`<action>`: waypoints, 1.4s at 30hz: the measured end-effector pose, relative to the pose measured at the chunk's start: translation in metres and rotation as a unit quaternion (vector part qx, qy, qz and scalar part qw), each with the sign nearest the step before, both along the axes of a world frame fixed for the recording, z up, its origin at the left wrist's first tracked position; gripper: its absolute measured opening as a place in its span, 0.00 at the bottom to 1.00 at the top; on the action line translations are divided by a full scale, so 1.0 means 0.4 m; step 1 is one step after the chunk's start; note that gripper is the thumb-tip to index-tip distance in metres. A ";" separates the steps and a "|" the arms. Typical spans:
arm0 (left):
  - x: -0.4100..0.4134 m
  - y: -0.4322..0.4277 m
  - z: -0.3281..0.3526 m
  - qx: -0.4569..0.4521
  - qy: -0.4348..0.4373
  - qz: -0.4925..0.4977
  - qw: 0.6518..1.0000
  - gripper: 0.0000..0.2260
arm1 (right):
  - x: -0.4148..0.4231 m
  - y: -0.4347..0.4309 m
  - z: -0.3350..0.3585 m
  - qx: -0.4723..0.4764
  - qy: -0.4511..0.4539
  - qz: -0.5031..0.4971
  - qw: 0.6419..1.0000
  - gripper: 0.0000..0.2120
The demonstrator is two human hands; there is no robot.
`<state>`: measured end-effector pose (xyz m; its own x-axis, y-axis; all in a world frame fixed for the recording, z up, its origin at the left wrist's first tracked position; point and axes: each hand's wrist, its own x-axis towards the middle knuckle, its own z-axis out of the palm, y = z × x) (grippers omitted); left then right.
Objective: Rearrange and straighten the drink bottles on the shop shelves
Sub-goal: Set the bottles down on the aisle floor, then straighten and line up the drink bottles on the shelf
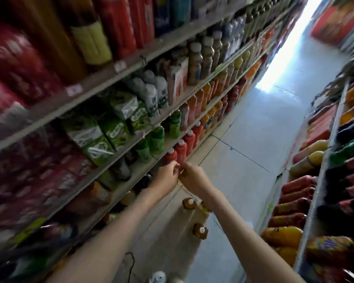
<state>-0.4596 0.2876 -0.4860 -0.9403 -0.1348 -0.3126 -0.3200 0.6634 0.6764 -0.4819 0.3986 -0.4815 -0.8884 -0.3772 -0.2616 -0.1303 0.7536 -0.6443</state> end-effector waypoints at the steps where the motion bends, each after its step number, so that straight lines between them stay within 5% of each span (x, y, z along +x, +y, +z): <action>1: 0.010 -0.018 0.057 -0.013 0.022 0.008 1.000 0.11 | -0.005 -0.020 0.061 -0.015 0.017 0.012 1.000 0.10; 12: 0.315 -0.334 0.622 -0.111 0.204 0.146 0.962 0.09 | 0.143 -0.334 0.682 -0.029 0.125 0.311 0.942 0.10; 17: 0.521 -0.440 0.826 -0.141 0.261 0.167 0.940 0.07 | 0.286 -0.441 0.865 -0.112 0.185 0.383 0.898 0.05; 22: 0.747 -0.539 0.952 -0.072 0.321 0.209 0.921 0.06 | 0.462 -0.557 1.025 -0.150 0.198 0.471 0.847 0.08; 29: 1.043 -0.667 1.140 -0.154 0.405 0.245 0.867 0.06 | 0.760 -0.723 1.193 -0.255 0.251 0.502 0.787 0.08; 35: 1.189 -0.784 1.239 -0.287 0.421 0.267 0.818 0.06 | 0.895 -0.863 1.305 -0.256 0.329 0.493 0.763 0.06; 38: 1.231 -0.851 1.273 -0.398 0.452 0.288 0.745 0.07 | 0.911 -0.959 1.370 -0.288 0.400 0.431 0.756 0.07; 42: 1.283 -0.926 1.309 -0.525 0.550 0.331 0.559 0.12 | 0.890 -1.098 1.459 -0.308 0.433 0.351 0.771 0.15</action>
